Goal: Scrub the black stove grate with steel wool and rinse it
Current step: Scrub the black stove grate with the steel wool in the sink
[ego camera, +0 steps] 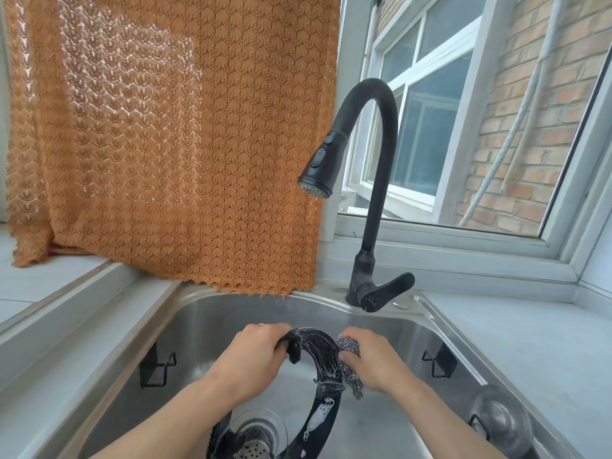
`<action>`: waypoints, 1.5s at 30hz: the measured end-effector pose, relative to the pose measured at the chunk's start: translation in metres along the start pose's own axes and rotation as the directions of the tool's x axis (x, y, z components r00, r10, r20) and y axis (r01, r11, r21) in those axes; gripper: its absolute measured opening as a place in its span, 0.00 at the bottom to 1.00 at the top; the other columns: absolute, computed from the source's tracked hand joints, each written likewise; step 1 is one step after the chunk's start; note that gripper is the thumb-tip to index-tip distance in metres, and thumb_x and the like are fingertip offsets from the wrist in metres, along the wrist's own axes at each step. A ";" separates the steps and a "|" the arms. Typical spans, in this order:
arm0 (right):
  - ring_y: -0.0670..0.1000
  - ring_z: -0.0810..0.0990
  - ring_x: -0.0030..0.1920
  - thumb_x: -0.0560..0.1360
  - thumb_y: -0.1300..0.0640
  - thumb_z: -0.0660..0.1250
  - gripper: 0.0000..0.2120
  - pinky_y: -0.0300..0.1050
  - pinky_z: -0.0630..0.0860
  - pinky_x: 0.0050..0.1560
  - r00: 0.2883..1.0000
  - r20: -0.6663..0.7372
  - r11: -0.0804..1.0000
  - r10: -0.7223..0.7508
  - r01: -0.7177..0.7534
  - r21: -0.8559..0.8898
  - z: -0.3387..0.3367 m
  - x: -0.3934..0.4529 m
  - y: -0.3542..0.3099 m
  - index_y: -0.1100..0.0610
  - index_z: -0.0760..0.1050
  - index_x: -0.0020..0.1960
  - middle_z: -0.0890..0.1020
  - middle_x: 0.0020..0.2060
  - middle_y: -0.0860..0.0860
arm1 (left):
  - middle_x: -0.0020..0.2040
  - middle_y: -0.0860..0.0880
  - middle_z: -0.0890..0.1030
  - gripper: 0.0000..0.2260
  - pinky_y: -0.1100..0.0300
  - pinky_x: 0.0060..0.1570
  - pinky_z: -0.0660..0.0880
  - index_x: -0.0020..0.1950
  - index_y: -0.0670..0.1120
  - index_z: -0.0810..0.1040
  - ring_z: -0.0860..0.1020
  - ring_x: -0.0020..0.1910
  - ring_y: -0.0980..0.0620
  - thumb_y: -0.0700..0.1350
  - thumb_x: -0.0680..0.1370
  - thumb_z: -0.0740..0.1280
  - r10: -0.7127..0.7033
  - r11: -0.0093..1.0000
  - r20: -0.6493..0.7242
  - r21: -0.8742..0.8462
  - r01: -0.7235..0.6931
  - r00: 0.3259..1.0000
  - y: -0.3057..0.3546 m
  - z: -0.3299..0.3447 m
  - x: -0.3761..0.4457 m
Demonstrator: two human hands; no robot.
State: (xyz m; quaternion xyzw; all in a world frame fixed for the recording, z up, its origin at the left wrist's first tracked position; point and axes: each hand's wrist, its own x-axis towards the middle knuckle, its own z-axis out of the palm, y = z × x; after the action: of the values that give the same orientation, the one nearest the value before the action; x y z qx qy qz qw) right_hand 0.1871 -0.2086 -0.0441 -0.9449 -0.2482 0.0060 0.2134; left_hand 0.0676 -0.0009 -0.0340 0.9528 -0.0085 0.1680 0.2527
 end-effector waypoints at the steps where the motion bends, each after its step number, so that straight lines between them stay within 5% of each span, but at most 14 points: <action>1: 0.56 0.77 0.65 0.81 0.53 0.68 0.16 0.46 0.72 0.64 0.998 0.050 0.999 0.023 -0.021 -0.044 0.001 0.000 0.002 0.52 0.74 0.68 0.79 0.65 0.53 | 0.35 0.53 0.76 0.11 0.56 0.35 0.65 0.44 0.52 0.75 0.72 0.34 0.48 0.42 0.83 0.59 0.002 1.000 0.000 -0.002 -0.002 1.000 0.000 0.000 0.000; 5: 0.57 0.78 0.63 0.78 0.52 0.71 0.19 0.49 0.75 0.62 0.987 0.120 0.984 0.110 -0.091 -0.154 0.003 -0.001 0.002 0.55 0.73 0.67 0.79 0.64 0.54 | 0.36 0.53 0.77 0.11 0.56 0.35 0.66 0.44 0.52 0.75 0.73 0.34 0.49 0.42 0.83 0.59 -0.001 1.000 0.003 -0.003 0.001 1.000 0.000 -0.001 0.000; 10: 0.49 0.76 0.49 0.74 0.50 0.74 0.16 0.41 0.70 0.43 0.987 -0.159 0.999 -0.022 0.018 -0.028 -0.012 -0.011 -0.018 0.48 0.71 0.58 0.75 0.50 0.45 | 0.37 0.51 0.78 0.11 0.58 0.32 0.64 0.46 0.50 0.78 0.71 0.32 0.49 0.41 0.83 0.58 -0.035 0.999 0.000 0.021 0.035 0.999 -0.001 -0.001 0.002; 16: 0.42 0.74 0.53 0.74 0.50 0.76 0.12 0.40 0.73 0.57 0.879 -0.160 0.889 -0.449 0.457 0.015 -0.009 -0.022 -0.047 0.45 0.78 0.55 0.70 0.53 0.40 | 0.37 0.52 0.76 0.11 0.54 0.35 0.64 0.43 0.53 0.74 0.72 0.36 0.46 0.41 0.82 0.59 -0.075 0.996 0.003 0.045 0.075 0.997 -0.005 -0.003 0.004; 25: 0.48 0.76 0.52 0.72 0.54 0.76 0.17 0.51 0.77 0.52 0.803 -0.218 0.832 -0.555 0.538 -0.138 -0.006 -0.018 -0.047 0.47 0.71 0.55 0.75 0.52 0.41 | 0.38 0.48 0.80 0.08 0.51 0.39 0.70 0.46 0.48 0.77 0.77 0.40 0.43 0.42 0.82 0.60 -0.036 0.999 0.012 0.010 0.036 0.999 -0.006 0.000 0.005; 31: 0.47 0.75 0.47 0.72 0.48 0.76 0.15 0.48 0.75 0.48 0.875 -0.290 0.920 -0.388 0.387 -0.065 -0.002 -0.014 -0.043 0.45 0.70 0.49 0.75 0.47 0.42 | 0.40 0.48 0.81 0.09 0.49 0.43 0.74 0.47 0.48 0.78 0.77 0.40 0.44 0.42 0.83 0.59 -0.018 1.000 0.023 0.002 0.018 1.000 -0.002 0.000 0.003; 38: 0.49 0.76 0.45 0.67 0.43 0.80 0.20 0.40 0.68 0.36 0.985 -0.170 0.997 0.041 -0.029 0.069 -0.003 -0.008 -0.022 0.48 0.74 0.49 0.76 0.43 0.45 | 0.36 0.49 0.78 0.10 0.51 0.38 0.70 0.48 0.47 0.79 0.75 0.37 0.44 0.43 0.83 0.59 -0.001 1.000 0.017 -0.010 0.001 1.000 0.003 0.002 0.002; 45: 0.54 0.79 0.52 0.64 0.42 0.82 0.32 0.47 0.79 0.52 0.969 0.016 0.969 0.247 -0.247 0.019 0.006 -0.001 -0.012 0.55 0.74 0.61 0.76 0.51 0.50 | 0.38 0.48 0.79 0.10 0.48 0.44 0.74 0.48 0.48 0.78 0.76 0.40 0.43 0.43 0.83 0.58 0.013 1.000 0.029 0.002 -0.014 0.999 0.007 0.002 0.002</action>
State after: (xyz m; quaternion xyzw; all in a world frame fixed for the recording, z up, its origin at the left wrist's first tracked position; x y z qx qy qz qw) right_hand 0.1798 -0.1973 -0.0446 -0.9661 -0.1300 0.0417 0.2193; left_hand 0.0691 -0.0078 -0.0318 0.9553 -0.0185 0.1556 0.2505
